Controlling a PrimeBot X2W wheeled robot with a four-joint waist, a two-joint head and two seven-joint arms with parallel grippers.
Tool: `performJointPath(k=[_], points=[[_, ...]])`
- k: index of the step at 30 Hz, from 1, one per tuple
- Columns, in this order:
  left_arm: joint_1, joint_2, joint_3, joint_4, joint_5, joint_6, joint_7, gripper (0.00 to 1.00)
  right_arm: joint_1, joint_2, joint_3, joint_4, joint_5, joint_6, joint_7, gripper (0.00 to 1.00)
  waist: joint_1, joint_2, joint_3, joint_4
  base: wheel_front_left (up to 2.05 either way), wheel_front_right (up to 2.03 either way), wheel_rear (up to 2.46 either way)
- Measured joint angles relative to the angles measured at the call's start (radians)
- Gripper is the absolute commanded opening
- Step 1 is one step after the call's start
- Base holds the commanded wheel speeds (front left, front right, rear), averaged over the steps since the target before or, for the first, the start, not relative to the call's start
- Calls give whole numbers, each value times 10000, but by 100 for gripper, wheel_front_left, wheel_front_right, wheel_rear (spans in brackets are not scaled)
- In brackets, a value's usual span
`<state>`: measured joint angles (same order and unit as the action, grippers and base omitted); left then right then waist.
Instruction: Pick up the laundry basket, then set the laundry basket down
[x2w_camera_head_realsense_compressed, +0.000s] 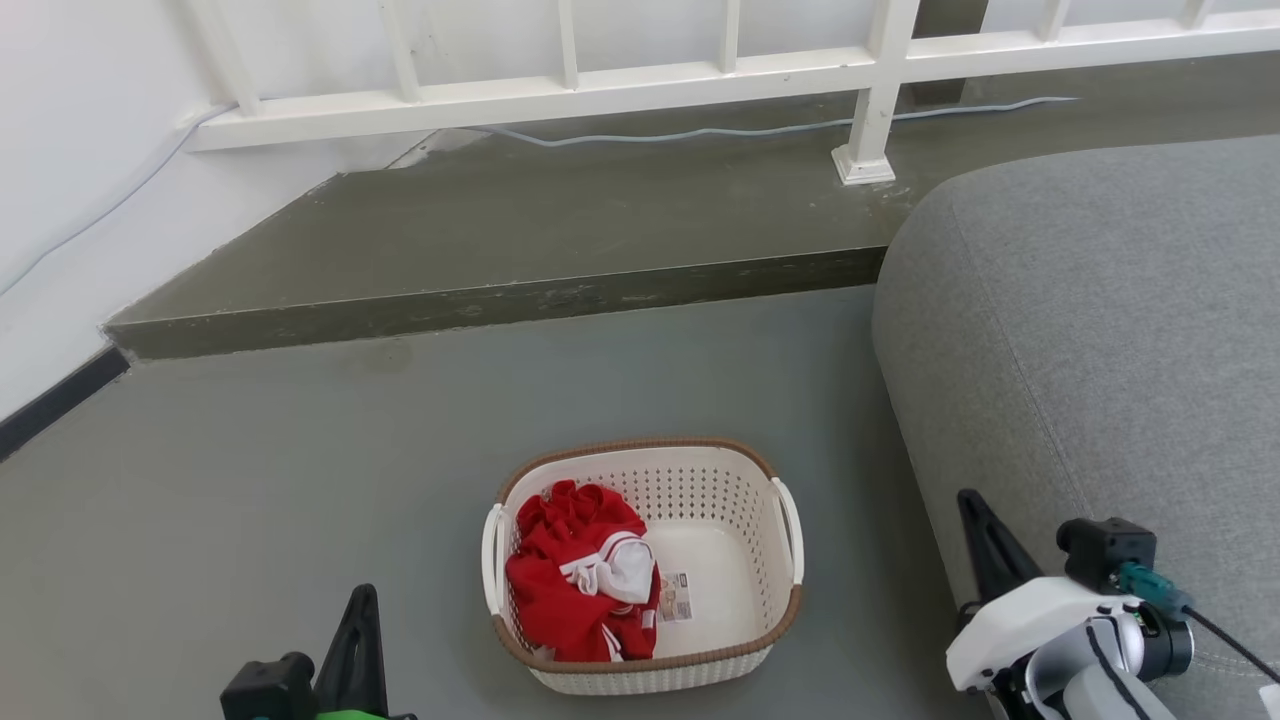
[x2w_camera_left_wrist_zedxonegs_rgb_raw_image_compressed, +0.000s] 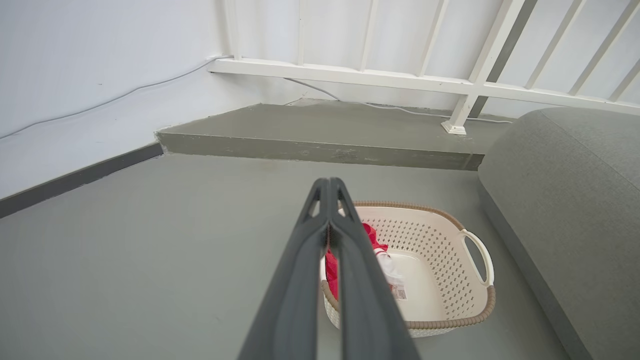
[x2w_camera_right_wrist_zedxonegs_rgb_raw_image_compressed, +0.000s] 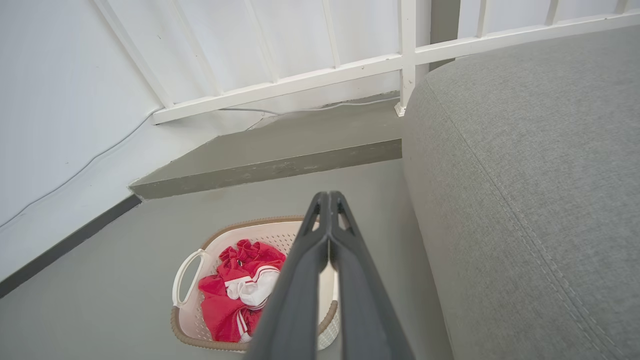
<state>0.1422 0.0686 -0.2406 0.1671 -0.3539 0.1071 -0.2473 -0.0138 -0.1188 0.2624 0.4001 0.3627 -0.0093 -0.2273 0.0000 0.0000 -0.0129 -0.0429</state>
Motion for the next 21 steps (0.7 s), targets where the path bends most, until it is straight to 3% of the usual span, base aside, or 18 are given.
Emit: performJointPath(k=[21], points=[[10, -54, 541, -111, -3179, -422, 679, 0, -62, 211, -920, -148, 2997, 272, 867, 0, 0, 0, 42, 87, 0, 0, 0]])
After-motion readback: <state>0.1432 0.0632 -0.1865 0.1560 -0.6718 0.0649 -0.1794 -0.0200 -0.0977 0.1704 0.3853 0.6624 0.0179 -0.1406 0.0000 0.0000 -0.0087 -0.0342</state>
